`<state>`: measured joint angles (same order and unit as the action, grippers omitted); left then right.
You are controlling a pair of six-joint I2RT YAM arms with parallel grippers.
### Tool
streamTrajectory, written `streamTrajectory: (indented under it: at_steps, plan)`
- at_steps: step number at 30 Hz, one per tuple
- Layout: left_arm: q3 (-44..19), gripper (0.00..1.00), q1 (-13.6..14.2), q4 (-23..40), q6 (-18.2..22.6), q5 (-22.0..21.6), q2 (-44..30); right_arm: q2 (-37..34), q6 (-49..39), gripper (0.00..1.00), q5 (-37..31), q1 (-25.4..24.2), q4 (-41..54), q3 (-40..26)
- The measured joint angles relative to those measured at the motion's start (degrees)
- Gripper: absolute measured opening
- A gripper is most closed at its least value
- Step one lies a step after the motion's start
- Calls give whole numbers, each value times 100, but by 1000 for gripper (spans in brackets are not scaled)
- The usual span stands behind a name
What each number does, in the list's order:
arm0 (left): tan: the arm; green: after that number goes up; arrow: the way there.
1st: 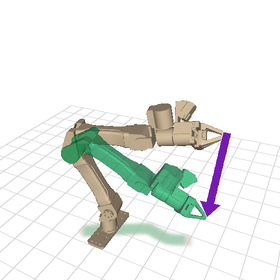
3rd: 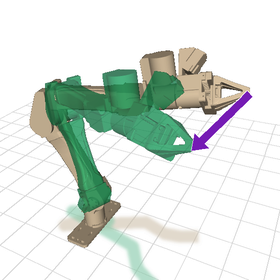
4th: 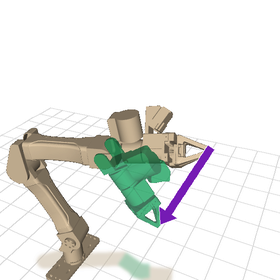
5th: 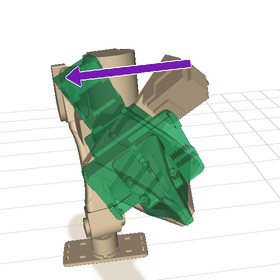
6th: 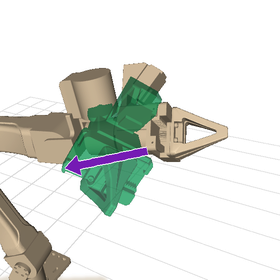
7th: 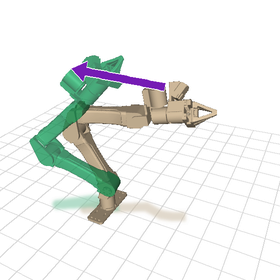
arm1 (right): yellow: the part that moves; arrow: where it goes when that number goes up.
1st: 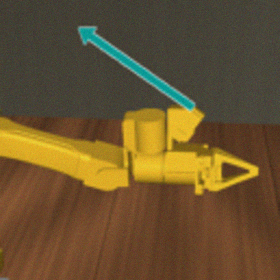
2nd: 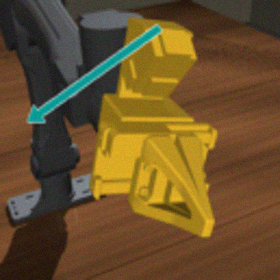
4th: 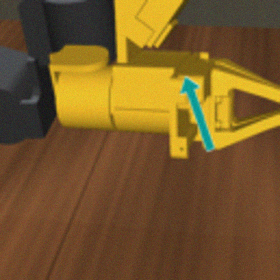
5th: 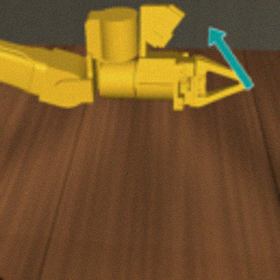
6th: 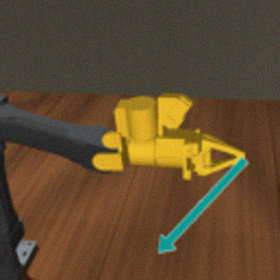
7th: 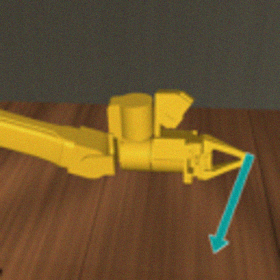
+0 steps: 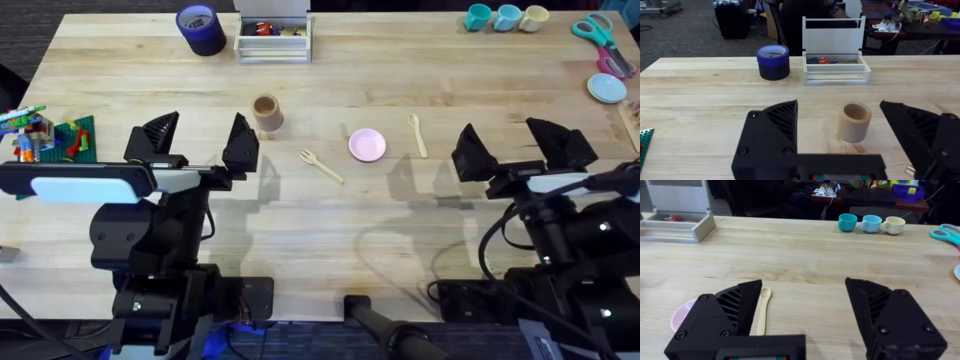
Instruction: Pick up a utensil and set it on the pink plate, then put the other utensil in the container.
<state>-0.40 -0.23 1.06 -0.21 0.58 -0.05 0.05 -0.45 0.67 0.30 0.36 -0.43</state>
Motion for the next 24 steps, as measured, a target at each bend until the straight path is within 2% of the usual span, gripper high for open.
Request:
streamTrajectory:
  at_steps: [24]
  plan:
    - [0, 994, 0, 23, 0, 2, 0, 0, 0, 993, 63, 0, 15, 0]
